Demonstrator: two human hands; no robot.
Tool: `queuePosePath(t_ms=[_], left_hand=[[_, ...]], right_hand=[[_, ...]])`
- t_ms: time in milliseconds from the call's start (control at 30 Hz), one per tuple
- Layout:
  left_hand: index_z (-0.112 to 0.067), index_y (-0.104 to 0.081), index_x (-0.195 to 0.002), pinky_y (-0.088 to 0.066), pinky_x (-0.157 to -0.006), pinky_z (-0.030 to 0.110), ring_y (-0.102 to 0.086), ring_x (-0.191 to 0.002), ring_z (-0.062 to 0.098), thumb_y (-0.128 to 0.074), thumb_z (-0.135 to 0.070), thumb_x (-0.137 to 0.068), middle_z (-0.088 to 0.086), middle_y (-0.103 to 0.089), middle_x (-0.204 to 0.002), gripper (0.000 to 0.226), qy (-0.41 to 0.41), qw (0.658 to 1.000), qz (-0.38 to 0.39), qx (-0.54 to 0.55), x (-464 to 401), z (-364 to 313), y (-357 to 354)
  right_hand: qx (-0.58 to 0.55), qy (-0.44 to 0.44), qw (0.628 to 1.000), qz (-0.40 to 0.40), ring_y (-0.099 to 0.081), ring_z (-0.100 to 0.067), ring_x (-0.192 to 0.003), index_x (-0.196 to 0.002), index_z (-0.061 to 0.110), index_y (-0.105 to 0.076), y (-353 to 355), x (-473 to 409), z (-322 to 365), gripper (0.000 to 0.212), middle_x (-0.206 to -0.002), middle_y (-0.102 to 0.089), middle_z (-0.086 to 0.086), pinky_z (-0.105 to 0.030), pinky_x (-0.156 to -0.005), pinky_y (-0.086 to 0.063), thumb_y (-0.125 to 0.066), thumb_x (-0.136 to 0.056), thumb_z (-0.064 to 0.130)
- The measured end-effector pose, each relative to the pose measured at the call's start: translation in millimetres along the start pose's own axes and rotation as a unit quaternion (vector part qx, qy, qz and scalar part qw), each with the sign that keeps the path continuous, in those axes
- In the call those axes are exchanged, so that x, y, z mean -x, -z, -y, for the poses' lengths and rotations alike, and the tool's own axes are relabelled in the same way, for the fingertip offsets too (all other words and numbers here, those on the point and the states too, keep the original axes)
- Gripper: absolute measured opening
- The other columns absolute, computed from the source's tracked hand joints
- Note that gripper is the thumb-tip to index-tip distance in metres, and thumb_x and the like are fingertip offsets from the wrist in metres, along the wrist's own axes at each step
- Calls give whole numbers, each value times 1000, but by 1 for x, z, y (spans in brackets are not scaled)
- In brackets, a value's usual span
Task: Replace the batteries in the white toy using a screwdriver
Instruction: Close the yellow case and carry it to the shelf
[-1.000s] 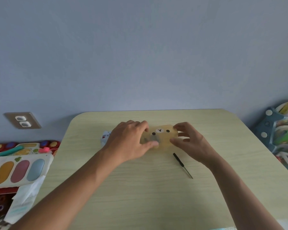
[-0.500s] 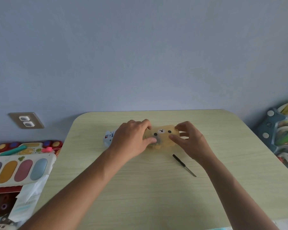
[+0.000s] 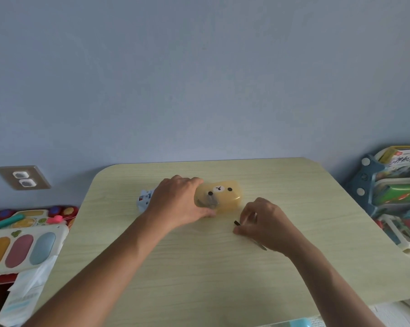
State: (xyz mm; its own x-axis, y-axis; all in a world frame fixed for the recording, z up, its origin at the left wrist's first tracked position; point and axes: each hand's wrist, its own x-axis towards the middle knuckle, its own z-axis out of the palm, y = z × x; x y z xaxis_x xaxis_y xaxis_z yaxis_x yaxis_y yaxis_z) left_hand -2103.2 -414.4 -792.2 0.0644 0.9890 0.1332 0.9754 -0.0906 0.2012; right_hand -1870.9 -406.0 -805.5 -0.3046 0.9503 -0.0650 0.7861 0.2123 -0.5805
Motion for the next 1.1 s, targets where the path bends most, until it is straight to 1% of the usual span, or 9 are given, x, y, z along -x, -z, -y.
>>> queuePosePath(t_ms=[233,367,500,600,667,733,933,1033,1100], left_hand=[[-26,-56,-138,-41,-89,33,-58,-118,22,-78,-71,-68,-1,-71,-116,85,26,998,49,-41,-2,-6,7],[-24,-53,-141,-40,-88,31,-60,-114,23,-77,-66,-75,3,-69,-117,82,34,997,60,-33,-2,-10,13],[-23,-54,-138,-39,-85,33,-59,-112,25,-76,-70,-72,4,-67,-114,84,57,994,82,-34,-1,-13,17],[-18,-59,-120,-35,-80,34,-54,-101,24,-66,-84,-68,0,-61,-93,84,85,992,80,-42,-2,-13,19],[-18,-60,-99,-33,-77,33,-48,-87,22,-59,-89,-68,-6,-46,-75,78,104,991,72,-38,-3,-15,19],[-18,-60,-88,-31,-74,33,-48,-81,22,-58,-91,-67,-6,-47,-70,76,111,991,61,-37,-3,-19,17],[-17,-61,-92,-28,-73,31,-58,-86,22,-67,-85,-65,-2,-68,-85,73,136,990,43,-7,-5,-28,9],[-19,-61,-94,-40,-68,32,-59,-87,21,-73,-84,-58,-3,-67,-88,75,160,985,39,48,-9,-31,6],[-22,-64,-112,-49,-75,29,-64,-94,18,-78,-79,-59,-5,-71,-99,79,167,979,30,111,-12,-35,12]], right_hand=[[3,-19,1000,-12,-60,-8,-80,-86,20,-66,0,-3,-4,9,-90,-63,6,-18,-63,-43,-71,-89,27],[-108,-44,993,-14,-65,-17,-68,-89,15,-60,14,-7,-8,6,-76,-71,-1,-22,-60,-47,-62,-92,10],[-161,-73,983,-55,-50,-16,-62,-112,28,-59,18,-12,-6,41,-79,-58,-6,-28,-56,-41,-38,-94,-3],[-148,-69,987,-12,-43,-12,-66,-136,32,-50,13,-19,2,38,-80,-46,0,-23,-60,-38,-49,-100,20],[-113,-74,991,11,-51,-12,-81,-145,29,-42,11,-26,6,65,-97,-50,-1,-28,-75,-46,-59,-88,55],[-65,-77,994,32,-56,-19,-101,-148,31,-37,7,-32,9,89,-119,-50,-4,-34,-89,-49,-63,-74,72],[-20,-58,998,26,-60,-18,-98,-140,32,-41,0,-41,9,88,-116,-49,0,-35,-89,-53,-69,-68,73],[-59,-55,997,8,-59,-15,-99,-138,34,-41,1,-40,8,88,-116,-51,3,-33,-87,-53,-72,-65,72],[-100,-44,994,-12,-58,-14,-104,-136,32,-41,7,-37,10,84,-119,-57,4,-30,-85,-50,-75,-67,67]])
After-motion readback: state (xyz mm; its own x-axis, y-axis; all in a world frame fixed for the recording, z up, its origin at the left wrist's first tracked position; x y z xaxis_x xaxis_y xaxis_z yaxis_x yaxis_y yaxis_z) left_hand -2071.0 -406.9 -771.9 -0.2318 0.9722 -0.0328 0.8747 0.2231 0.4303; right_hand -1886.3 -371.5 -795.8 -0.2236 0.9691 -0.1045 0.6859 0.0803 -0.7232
